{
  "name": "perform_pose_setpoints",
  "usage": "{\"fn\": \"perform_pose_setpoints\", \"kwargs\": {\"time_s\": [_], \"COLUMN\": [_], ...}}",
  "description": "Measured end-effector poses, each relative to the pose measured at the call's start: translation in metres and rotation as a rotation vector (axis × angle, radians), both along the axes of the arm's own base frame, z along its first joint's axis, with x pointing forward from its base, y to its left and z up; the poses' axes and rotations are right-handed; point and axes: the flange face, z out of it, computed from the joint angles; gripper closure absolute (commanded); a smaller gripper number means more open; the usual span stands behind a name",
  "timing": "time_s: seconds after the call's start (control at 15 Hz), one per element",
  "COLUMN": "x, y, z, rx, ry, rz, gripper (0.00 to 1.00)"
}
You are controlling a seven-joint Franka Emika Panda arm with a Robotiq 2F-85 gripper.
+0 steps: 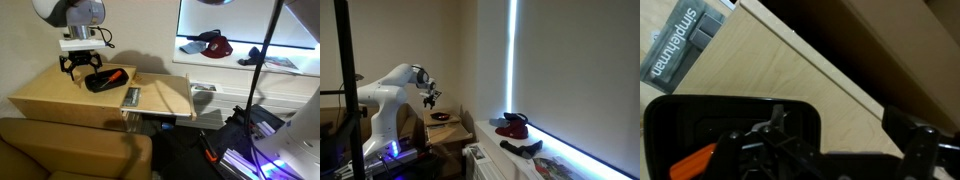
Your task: Take the screwdriver out of the tray and put it on the cabinet
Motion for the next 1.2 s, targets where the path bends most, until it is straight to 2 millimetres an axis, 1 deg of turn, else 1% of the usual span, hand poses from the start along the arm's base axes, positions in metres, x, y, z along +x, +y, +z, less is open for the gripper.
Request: {"fn": "perform_pose_setpoints", "kwargs": {"time_s": [0.27, 0.4, 0.53, 0.73, 0.93, 1.2], "x": [0.016, 0.019, 0.021, 0.023, 0.028, 0.029], "y": [-0.028, -0.042, -0.053, -0.057, -0.058, -0.058], "z": [-0.012, -0.023, -0.033, -0.036, -0.033, -0.031], "rx": [-0.035, -0.029, -0.02, -0.024, -0.032, -0.119], "ry": [-0.05, -0.041, -0.032, -0.035, -0.085, -0.172], "rz": [-0.239, -0.356, -0.409, -0.436, -0.56, -0.711], "gripper": [0.0, 0.0, 0.0, 0.0, 0.0, 0.0]}}
